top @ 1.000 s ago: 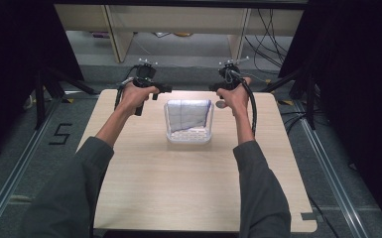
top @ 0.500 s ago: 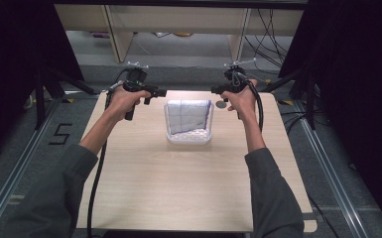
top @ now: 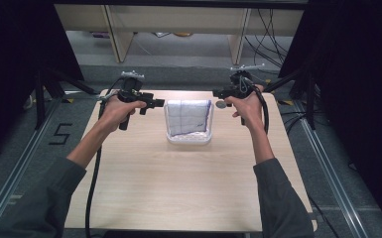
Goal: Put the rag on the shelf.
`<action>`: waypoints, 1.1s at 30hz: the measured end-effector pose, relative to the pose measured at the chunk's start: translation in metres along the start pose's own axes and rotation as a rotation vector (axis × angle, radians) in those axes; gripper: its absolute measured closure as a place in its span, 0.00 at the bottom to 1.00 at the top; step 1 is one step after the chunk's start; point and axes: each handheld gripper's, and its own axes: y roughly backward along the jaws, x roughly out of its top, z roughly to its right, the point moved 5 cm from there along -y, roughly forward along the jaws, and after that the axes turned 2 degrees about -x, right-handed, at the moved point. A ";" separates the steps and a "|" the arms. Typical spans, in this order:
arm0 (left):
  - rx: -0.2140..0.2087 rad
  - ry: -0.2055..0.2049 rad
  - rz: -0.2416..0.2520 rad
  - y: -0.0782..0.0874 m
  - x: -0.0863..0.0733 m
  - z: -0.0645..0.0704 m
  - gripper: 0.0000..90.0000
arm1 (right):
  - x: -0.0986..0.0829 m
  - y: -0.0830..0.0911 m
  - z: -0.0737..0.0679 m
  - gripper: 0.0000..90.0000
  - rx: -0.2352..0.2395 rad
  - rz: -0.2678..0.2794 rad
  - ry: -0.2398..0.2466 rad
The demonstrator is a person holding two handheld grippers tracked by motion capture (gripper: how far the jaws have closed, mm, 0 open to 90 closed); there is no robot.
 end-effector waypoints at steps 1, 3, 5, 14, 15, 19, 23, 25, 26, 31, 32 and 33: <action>-0.004 -0.012 -0.010 0.002 -0.002 0.001 0.41 | -0.001 0.001 -0.002 0.52 0.003 -0.007 -0.019; -0.014 -0.007 0.007 0.005 -0.004 0.006 0.40 | -0.003 0.003 -0.003 0.52 -0.003 -0.006 -0.018; -0.016 -0.013 0.017 0.009 -0.006 0.009 0.40 | -0.005 0.005 -0.005 0.52 0.008 0.000 -0.013; -0.036 0.006 0.033 0.022 -0.019 0.016 0.37 | -0.013 0.021 -0.012 0.49 0.027 0.028 -0.007; -0.043 0.008 0.040 0.023 -0.021 0.018 0.37 | -0.013 0.022 -0.013 0.49 0.029 0.032 0.000; -0.058 -0.003 0.036 0.026 -0.029 0.025 0.36 | -0.019 0.027 -0.016 0.47 0.038 0.031 -0.002; -0.071 -0.005 0.043 0.029 -0.036 0.033 0.34 | -0.025 0.030 -0.018 0.46 0.043 0.037 -0.001; -0.079 -0.005 0.048 0.031 -0.038 0.036 0.34 | -0.028 0.032 -0.020 0.46 0.045 0.035 -0.004; -0.085 -0.009 0.045 0.031 -0.039 0.037 0.34 | -0.029 0.033 -0.020 0.46 0.048 0.039 0.009; -0.090 -0.023 0.047 0.032 -0.047 0.043 0.34 | -0.035 0.038 -0.027 0.45 0.055 0.044 -0.003; -0.084 -0.020 0.047 0.033 -0.048 0.045 0.34 | -0.036 0.039 -0.027 0.45 0.059 0.055 0.021; -0.094 -0.022 0.051 0.033 -0.050 0.046 0.34 | -0.038 0.040 -0.030 0.45 0.058 0.049 0.003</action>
